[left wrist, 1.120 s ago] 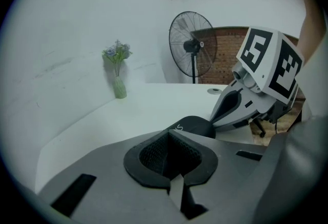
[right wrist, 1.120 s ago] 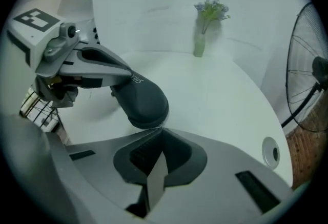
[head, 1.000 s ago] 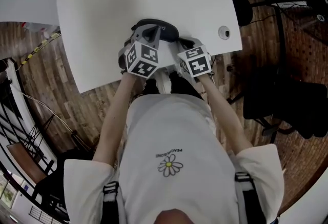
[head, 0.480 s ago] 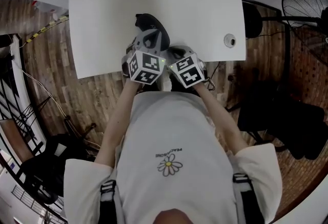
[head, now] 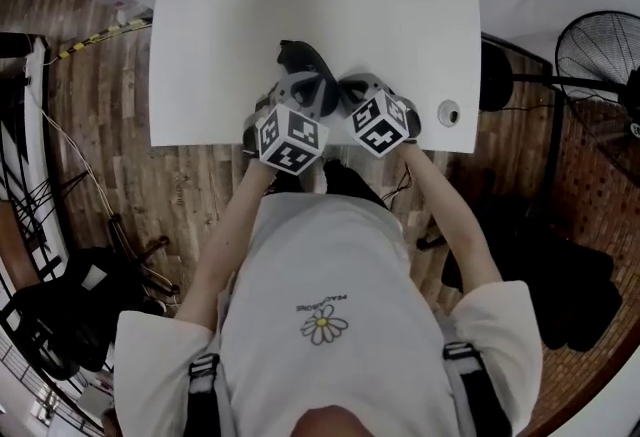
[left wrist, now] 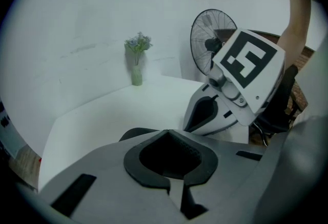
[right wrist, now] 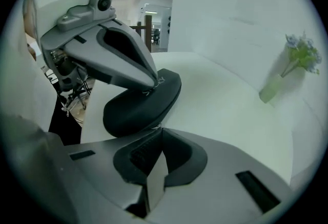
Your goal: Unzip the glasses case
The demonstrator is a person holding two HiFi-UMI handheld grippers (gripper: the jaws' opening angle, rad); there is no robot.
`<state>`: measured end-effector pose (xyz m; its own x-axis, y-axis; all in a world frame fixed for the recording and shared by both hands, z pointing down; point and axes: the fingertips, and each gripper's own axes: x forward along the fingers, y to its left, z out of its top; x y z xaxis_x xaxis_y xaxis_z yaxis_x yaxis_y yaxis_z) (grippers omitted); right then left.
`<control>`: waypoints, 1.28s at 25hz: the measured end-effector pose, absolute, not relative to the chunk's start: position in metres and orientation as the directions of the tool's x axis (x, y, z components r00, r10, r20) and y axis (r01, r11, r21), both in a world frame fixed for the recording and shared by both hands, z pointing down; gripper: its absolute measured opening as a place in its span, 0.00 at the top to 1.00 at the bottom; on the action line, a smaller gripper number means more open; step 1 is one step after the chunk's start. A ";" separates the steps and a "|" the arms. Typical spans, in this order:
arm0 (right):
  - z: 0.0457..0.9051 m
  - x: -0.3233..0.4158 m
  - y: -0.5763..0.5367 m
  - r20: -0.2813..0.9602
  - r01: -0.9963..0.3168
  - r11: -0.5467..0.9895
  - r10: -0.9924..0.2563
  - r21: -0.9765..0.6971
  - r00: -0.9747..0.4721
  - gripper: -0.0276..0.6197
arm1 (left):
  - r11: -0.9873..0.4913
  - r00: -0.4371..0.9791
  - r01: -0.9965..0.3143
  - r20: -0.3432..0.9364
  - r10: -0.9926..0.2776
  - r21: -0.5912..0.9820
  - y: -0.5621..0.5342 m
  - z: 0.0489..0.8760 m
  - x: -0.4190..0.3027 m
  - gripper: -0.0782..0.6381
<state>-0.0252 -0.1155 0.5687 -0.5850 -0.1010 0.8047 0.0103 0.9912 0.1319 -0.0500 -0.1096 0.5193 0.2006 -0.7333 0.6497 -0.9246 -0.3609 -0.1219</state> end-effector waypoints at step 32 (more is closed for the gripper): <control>0.569 0.005 -0.064 0.816 -0.312 0.949 -0.138 -0.053 -0.561 0.95 | -0.416 0.216 -0.904 0.731 -0.647 -0.101 -0.108 0.522 -0.038 0.87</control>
